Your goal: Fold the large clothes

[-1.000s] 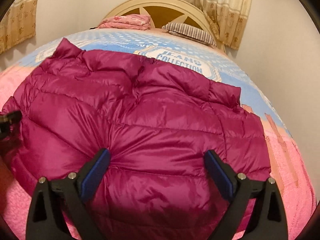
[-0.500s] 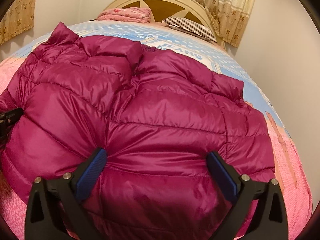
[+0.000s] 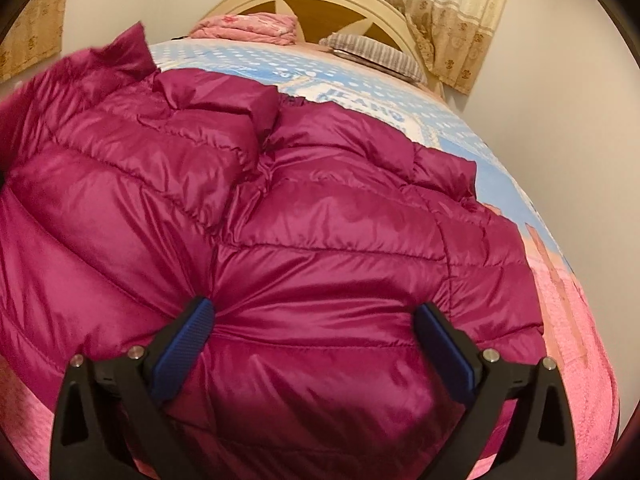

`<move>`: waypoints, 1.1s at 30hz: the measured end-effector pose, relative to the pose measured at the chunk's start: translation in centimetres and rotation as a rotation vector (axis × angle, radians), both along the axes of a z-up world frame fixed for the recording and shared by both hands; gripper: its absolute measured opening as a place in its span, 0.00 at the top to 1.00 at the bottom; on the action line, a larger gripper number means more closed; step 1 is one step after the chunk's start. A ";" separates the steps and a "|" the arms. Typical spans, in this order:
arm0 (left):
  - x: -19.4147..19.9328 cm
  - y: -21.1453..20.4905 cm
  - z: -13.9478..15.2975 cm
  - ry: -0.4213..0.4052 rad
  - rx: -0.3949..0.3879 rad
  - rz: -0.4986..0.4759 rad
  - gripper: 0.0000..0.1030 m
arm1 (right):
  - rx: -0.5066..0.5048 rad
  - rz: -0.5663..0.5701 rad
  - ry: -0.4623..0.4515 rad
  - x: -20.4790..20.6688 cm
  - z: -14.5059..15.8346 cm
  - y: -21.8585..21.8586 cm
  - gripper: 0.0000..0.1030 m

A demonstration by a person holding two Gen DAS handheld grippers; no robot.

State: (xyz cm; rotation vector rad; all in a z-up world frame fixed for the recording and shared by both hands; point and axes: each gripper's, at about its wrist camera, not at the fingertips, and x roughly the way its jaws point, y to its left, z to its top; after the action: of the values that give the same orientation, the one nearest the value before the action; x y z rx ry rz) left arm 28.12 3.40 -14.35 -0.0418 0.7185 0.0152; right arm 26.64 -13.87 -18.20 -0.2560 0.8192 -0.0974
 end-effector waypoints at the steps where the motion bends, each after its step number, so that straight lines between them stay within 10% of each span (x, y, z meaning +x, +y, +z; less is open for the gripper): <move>1: -0.2 0.4 0.3 -0.006 0.006 0.005 0.92 | 0.003 0.013 -0.001 -0.1 0.0 0.8 0.01; 11: -2.1 4.7 3.9 -0.058 0.094 0.067 0.93 | 0.120 0.202 0.032 -0.8 1.2 5.3 0.02; 24: -1.4 -8.9 8.8 -0.231 0.242 -0.150 0.93 | 0.109 -0.123 0.004 -1.1 3.1 -15.7 0.01; 33: -1.3 -21.5 5.1 -0.220 0.352 -0.360 0.93 | 0.119 -0.291 0.016 -3.6 2.4 -24.2 0.01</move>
State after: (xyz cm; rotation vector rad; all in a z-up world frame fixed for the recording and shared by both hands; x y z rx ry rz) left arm 26.84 -18.11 -9.20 0.4170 0.4872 -0.2042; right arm 23.03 -38.11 -15.83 -0.0238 0.8710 -0.3186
